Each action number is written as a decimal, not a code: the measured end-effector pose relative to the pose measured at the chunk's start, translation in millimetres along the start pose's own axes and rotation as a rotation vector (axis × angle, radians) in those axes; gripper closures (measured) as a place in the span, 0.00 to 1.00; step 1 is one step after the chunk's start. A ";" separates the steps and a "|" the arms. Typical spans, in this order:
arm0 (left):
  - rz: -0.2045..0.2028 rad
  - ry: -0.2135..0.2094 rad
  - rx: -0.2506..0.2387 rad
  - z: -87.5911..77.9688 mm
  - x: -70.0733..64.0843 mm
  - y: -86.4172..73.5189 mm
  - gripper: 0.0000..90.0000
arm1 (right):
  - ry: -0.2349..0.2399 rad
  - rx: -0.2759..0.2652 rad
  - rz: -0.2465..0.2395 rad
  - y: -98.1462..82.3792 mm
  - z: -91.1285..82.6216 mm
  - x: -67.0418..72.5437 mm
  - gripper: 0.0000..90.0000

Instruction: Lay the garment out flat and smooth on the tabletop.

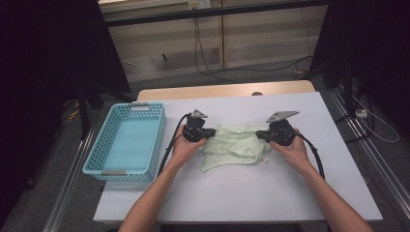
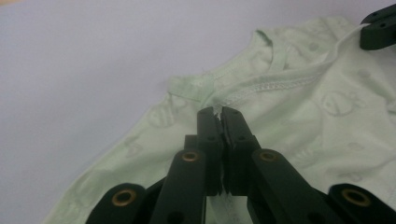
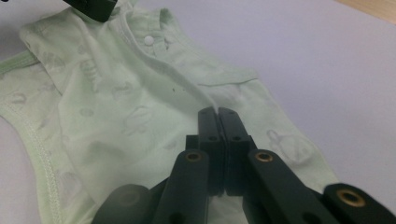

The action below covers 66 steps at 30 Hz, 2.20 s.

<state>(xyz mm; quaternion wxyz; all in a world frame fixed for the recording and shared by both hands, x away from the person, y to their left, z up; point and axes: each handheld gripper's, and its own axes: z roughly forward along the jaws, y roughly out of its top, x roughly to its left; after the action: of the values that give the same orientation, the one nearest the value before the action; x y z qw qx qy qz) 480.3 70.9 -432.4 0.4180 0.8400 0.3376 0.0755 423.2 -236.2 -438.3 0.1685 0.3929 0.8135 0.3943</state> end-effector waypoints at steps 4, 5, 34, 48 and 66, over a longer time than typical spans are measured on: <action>0.006 -0.020 -0.017 -12.2 -4.0 1.0 0.97 | 0.007 -0.017 0.007 1.6 -3.8 0.1 1.00; 0.006 -0.028 -0.021 -14.9 -6.1 0.4 0.97 | 0.013 -0.021 0.010 2.0 -5.4 0.5 1.00; 0.120 -0.113 0.001 -65.5 -47.2 -45.8 0.97 | 0.137 0.005 -0.098 -19.2 -42.3 54.0 1.00; 0.179 -0.119 0.046 -73.4 -59.9 -75.1 0.90 | 0.183 0.091 -0.135 -49.4 -43.3 76.0 1.00; 0.149 -0.138 -0.002 -72.7 -66.4 -70.2 0.71 | 0.222 0.109 -0.173 -56.6 -48.7 88.3 0.81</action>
<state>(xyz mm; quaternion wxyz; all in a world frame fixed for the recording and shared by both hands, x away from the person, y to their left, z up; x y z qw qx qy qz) 364.7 106.1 -428.6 0.4342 0.8656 0.2446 0.0486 310.1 -214.4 -448.2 0.0892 0.2837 0.8782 0.3746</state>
